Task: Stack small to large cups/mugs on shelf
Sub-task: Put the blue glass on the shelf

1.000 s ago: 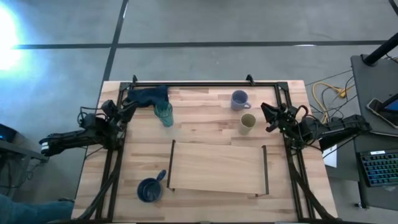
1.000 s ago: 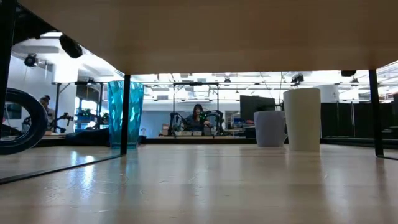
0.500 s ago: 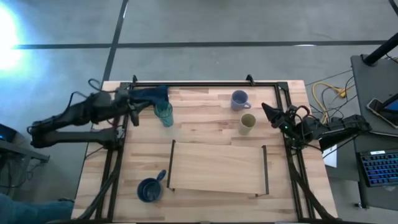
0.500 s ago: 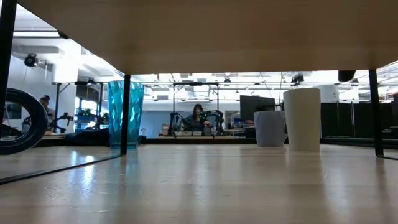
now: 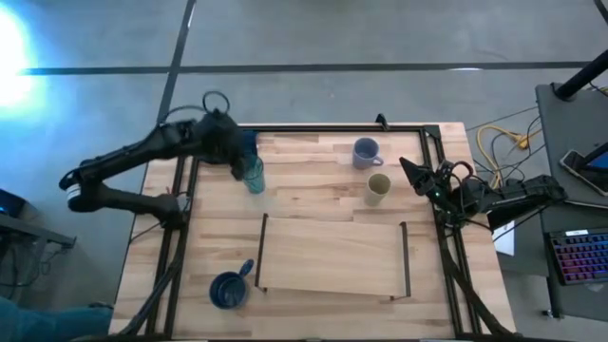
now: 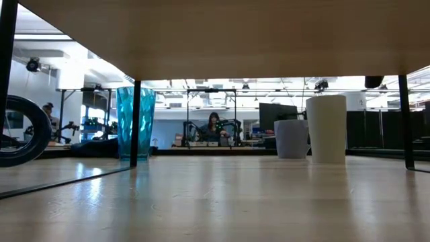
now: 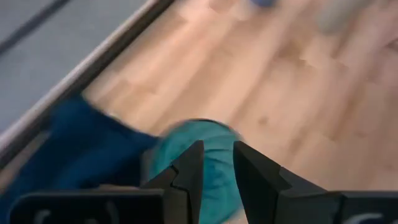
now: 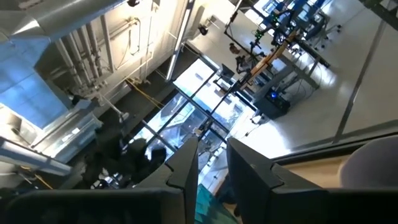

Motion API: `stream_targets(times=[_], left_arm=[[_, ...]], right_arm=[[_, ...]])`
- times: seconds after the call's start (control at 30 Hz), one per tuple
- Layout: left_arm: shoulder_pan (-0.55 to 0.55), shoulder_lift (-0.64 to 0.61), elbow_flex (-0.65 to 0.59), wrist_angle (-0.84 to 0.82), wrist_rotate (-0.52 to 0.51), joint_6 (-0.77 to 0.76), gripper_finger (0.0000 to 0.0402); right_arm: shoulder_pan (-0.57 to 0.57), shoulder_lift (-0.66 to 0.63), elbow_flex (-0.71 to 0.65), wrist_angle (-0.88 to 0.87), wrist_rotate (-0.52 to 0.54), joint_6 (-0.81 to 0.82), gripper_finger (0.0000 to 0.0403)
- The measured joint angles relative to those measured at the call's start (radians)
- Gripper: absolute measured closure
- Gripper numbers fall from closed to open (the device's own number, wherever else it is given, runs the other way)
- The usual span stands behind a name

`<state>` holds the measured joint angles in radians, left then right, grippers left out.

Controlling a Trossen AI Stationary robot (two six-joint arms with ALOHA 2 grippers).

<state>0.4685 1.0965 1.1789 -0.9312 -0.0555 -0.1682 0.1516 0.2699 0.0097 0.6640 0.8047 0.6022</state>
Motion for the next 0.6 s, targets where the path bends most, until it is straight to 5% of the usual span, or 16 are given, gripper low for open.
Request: stream_targets(times=[0.27,0.43,0.6], left_arm=[[0.198,0.112,0.205,-0.116,-0.032,0.138,0.0329],[0.212,0.126,0.242,-0.107,-0.032,0.279,0.0329],[0.214,0.13,0.233,-0.109,-0.031,0.261,0.0329]], right_arm=[[0.0,0.0,0.0,-0.023,-0.02,0.023,0.0329],[0.001,0.006,0.0,-0.036,-0.036,0.032,0.0329],[0.001,0.006,0.0,-0.023,-0.089,0.043,0.0326]])
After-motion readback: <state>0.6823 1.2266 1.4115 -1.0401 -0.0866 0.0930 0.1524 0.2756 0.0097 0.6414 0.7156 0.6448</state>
